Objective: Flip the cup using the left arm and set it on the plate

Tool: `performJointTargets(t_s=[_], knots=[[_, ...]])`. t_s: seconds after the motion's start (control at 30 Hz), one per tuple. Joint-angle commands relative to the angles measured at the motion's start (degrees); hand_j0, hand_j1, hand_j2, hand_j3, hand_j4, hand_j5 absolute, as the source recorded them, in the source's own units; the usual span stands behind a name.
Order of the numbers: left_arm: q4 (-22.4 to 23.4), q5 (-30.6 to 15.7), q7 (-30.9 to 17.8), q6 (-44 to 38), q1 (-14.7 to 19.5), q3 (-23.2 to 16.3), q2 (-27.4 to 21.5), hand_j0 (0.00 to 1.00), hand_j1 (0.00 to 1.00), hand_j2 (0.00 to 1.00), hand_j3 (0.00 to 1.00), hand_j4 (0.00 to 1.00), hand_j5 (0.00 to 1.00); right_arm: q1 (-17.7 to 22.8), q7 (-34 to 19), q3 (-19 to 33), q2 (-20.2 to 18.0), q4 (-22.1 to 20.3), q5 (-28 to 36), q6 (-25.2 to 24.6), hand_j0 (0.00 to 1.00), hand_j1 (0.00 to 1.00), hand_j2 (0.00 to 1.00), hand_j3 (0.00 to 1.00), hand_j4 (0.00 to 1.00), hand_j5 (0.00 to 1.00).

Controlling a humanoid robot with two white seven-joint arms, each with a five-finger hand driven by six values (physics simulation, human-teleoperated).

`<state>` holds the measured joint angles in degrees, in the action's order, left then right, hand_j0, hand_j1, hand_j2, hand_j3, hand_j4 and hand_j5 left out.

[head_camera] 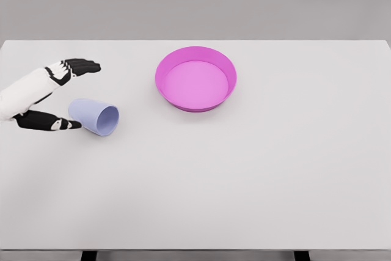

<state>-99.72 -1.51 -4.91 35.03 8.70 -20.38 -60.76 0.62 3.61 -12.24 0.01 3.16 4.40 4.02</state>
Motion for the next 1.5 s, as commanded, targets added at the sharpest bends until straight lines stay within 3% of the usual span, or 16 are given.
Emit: performJointTargets(t_s=[0.0, 0.33, 0.5, 0.57, 0.6, 0.73, 0.83, 0.93, 0.97, 1.03, 1.17, 1.3, 1.4, 1.47], knots=[[0.0, 0.0, 0.0, 0.0, 0.1, -0.4, -0.1, 1.00, 1.00, 1.00, 1.00, 1.00, 1.00, 0.0, 0.0, -0.2, 0.0, 0.0, 0.0, -0.1, 1.00, 1.00, 1.00, 1.00, 1.00, 1.00], [0.1, 0.1, -0.2, 0.0, -1.1, 0.2, 0.0, 1.00, 1.00, 1.00, 1.00, 1.00, 1.00, -0.1, 0.0, 0.2, 0.0, 0.0, 0.0, -0.1, 1.00, 1.00, 1.00, 1.00, 1.00, 1.00], [0.1, 1.9, -0.4, 0.0, 0.0, 0.9, 0.6, 1.00, 1.00, 1.00, 1.00, 1.00, 1.00, -0.1, 0.0, 0.2, 0.0, 0.0, 0.0, -0.1, 1.00, 1.00, 1.00, 1.00, 1.00, 1.00], [-0.6, 1.9, -4.5, 0.0, 1.8, 1.4, 3.5, 1.00, 1.00, 1.00, 1.00, 1.00, 1.00, -0.1, 0.0, 0.2, 0.0, 0.0, 0.0, -0.1, 1.00, 1.00, 1.00, 1.00, 1.00, 1.00], [-1.3, 1.5, -8.2, 0.0, 1.6, 3.0, 4.9, 1.00, 1.00, 1.00, 1.00, 1.00, 1.00, -0.1, 0.0, 0.2, 0.0, 0.0, 0.0, -0.1, 1.00, 1.00, 1.00, 1.00, 1.00, 1.00], [-1.1, -1.7, -9.7, 0.0, 2.8, 2.7, 4.3, 1.00, 1.00, 1.00, 1.00, 1.00, 1.00, -0.1, 0.0, 0.2, 0.0, 0.0, 0.0, -0.1, 1.00, 1.00, 1.00, 1.00, 1.00, 1.00], [-0.4, -5.6, -17.1, 0.0, 2.4, 2.6, 3.0, 1.00, 1.00, 1.00, 1.00, 1.00, 1.00, -0.1, 0.0, 0.2, 0.0, 0.0, 0.0, -0.1, 1.00, 1.00, 1.00, 1.00, 1.00, 1.00], [-0.3, -8.2, -17.7, -0.7, 2.0, 2.0, -3.9, 1.00, 1.00, 1.00, 1.00, 1.00, 1.00, -0.1, 0.0, 0.2, 0.0, 0.0, 0.0, -0.1, 1.00, 1.00, 1.00, 1.00, 1.00, 1.00], [-0.1, -10.8, -17.6, -2.0, 2.6, -0.4, -6.6, 1.00, 1.00, 1.00, 1.00, 1.00, 1.00, -0.1, 0.0, 0.2, 0.0, 0.0, 0.0, -0.1, 1.00, 1.00, 1.00, 1.00, 1.00, 1.00], [-0.2, -12.8, -17.4, -10.6, 3.0, -1.1, -6.8, 1.00, 1.00, 1.00, 1.00, 1.00, 1.00, -0.1, 0.0, 0.2, 0.0, 0.0, 0.0, -0.1, 1.00, 1.00, 1.00, 1.00, 1.00, 1.00], [0.0, -10.8, -17.8, -13.7, 6.0, -1.2, -4.6, 1.00, 1.00, 1.00, 1.00, 1.00, 1.00, -0.1, 0.0, 0.2, 0.0, 0.0, 0.0, -0.1, 1.00, 1.00, 1.00, 1.00, 1.00, 1.00], [0.4, -5.6, -17.9, -14.1, 7.0, -1.9, -0.4, 1.00, 1.00, 1.00, 1.00, 1.00, 1.00, -0.1, 0.0, 0.2, 0.0, 0.0, 0.0, -0.1, 1.00, 1.00, 1.00, 1.00, 1.00, 1.00], [2.3, -5.5, -17.9, -14.4, 7.1, -2.0, -0.3, 1.00, 1.00, 1.00, 1.00, 1.00, 1.00, -0.1, 0.0, 0.2, 0.0, 0.0, 0.0, -0.1, 1.00, 1.00, 1.00, 1.00, 1.00, 1.00], [4.8, -5.5, -17.9, -14.6, 8.7, -4.7, 0.6, 1.00, 1.00, 1.00, 1.00, 1.00, 1.00, -0.1, 0.0, 0.2, 0.0, 0.0, 0.0, -0.1, 1.00, 1.00, 1.00, 1.00, 1.00, 1.00]])
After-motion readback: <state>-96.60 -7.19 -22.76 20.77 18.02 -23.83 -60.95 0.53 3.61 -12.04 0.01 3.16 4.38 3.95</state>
